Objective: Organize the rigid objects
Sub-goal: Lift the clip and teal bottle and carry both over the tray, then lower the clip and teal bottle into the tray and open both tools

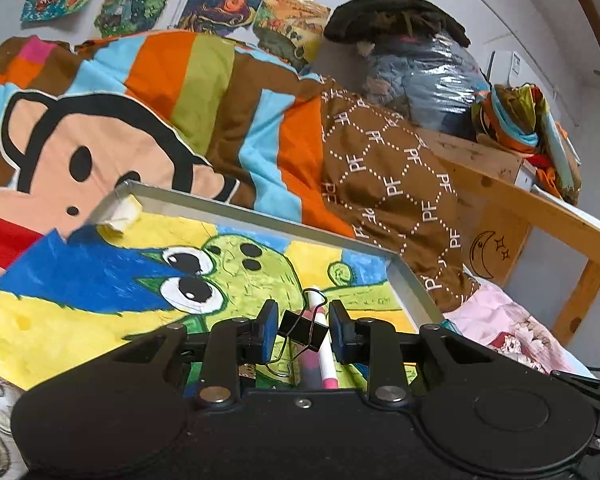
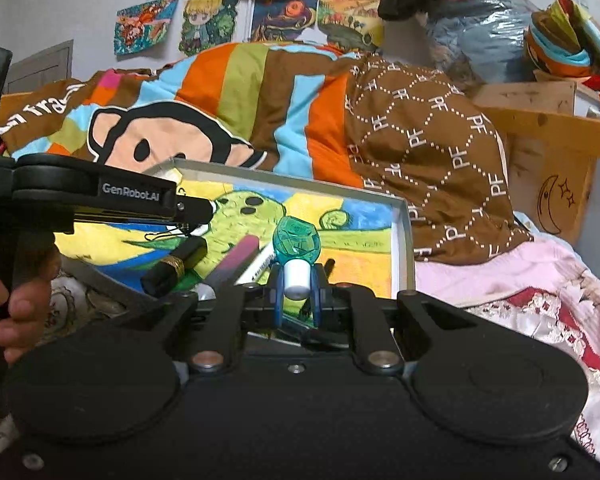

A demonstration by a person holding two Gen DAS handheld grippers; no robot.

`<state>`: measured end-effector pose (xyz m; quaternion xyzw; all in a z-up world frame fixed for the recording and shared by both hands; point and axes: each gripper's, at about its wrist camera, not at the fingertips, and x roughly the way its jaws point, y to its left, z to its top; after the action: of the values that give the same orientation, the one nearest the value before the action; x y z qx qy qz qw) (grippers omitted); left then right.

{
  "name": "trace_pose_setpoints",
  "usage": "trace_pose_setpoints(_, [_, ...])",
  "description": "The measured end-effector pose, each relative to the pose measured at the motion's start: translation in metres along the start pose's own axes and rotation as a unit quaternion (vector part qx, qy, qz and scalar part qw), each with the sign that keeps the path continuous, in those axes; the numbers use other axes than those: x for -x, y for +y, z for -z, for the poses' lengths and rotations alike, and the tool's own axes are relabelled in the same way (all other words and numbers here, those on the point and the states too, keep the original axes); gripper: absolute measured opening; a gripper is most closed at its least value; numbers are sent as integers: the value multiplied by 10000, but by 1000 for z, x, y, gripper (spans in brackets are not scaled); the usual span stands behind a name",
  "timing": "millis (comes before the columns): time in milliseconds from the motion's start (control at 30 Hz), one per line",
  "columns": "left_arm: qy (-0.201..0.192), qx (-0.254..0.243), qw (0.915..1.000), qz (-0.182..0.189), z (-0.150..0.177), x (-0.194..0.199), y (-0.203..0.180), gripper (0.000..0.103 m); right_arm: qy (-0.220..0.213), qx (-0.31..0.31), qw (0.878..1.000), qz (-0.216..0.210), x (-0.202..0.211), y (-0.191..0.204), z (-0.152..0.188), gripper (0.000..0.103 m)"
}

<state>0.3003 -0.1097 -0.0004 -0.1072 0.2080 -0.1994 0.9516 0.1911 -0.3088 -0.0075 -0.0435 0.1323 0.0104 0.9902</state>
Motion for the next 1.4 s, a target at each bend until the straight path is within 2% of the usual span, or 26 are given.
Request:
trace_pose_setpoints(200, [222, -39, 9997, 49, 9, -18, -1, 29, 200, 4, 9998, 83, -12, -2, 10, 7])
trace_pose_setpoints(600, [355, 53, 9994, 0, 18, -29, 6, 29, 366, 262, 9989, 122, -21, 10, 12, 7])
trace_pose_setpoints(1400, [404, 194, 9990, 91, 21, -33, 9, 30, 491, 479, 9976, 119, -24, 14, 8, 8])
